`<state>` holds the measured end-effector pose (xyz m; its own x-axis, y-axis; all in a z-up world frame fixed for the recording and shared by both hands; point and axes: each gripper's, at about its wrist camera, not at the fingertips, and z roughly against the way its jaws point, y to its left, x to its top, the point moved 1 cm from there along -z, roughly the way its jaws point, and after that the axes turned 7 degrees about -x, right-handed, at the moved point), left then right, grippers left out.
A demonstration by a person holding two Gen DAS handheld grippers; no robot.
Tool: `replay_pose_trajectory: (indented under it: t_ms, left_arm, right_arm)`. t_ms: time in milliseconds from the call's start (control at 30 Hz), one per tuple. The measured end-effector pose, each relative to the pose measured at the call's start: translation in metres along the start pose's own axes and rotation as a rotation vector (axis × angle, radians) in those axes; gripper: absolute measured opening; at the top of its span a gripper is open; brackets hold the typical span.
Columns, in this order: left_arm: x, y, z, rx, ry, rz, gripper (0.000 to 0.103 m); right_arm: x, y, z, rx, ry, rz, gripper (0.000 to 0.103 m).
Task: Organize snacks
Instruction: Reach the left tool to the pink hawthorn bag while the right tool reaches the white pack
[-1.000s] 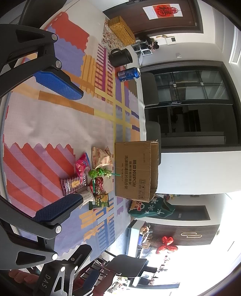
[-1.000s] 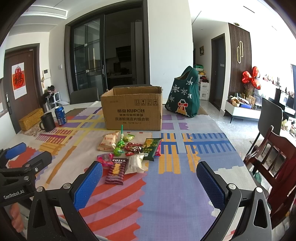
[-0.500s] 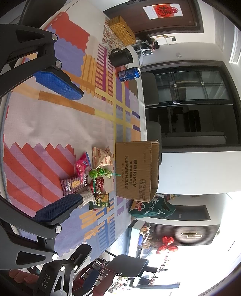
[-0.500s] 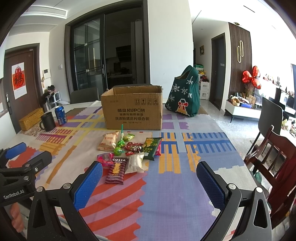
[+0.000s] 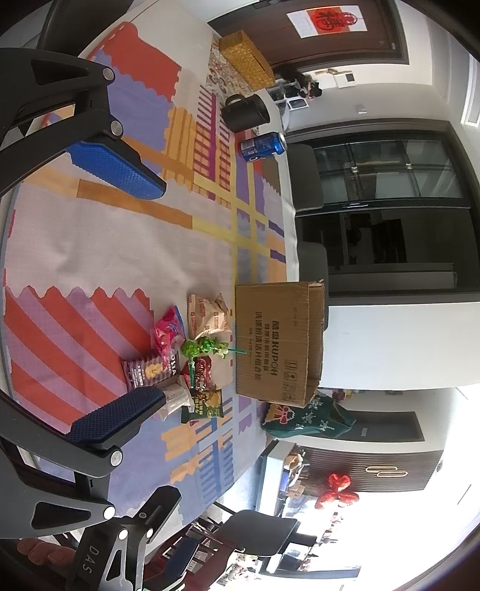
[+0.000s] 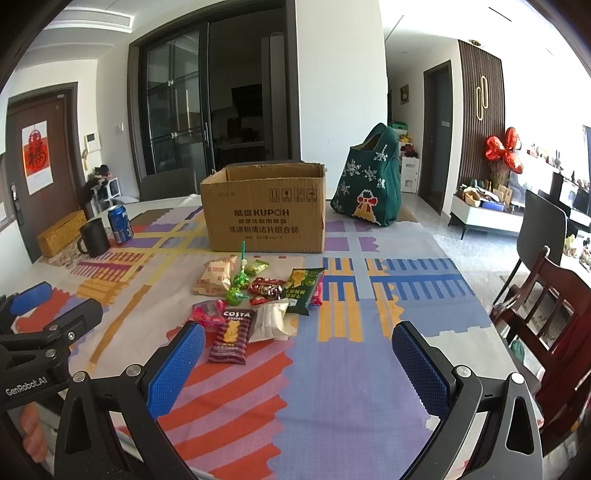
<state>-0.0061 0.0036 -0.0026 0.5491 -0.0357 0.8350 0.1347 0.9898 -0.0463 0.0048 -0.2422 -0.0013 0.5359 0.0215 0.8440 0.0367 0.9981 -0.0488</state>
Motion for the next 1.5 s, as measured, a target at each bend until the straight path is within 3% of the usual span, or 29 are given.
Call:
replay_pose_trajectory:
  t_ms: [467, 567, 1133, 1500]
  left_arm:
    - [0.013, 0.007, -0.054, -0.046, 0.102, 0.005, 0.102]
    - [0.018, 0.007, -0.068, -0.055, 0.122, 0.000, 0.098]
    - [0.026, -0.002, -0.164, -0.153, 0.325, 0.054, 0.074]
    - [0.017, -0.006, -0.203, -0.169, 0.443, 0.090, 0.066]
  right_arm:
    - [0.006, 0.005, -0.048, 0.024, 0.106, 0.020, 0.102]
    - [0.008, 0.006, -0.062, 0.029, 0.129, 0.019, 0.101]
    - [0.004, 0.018, -0.142, 0.146, 0.319, -0.003, 0.071]
    - [0.000, 0.025, -0.169, 0.183, 0.374, 0.008, 0.060]
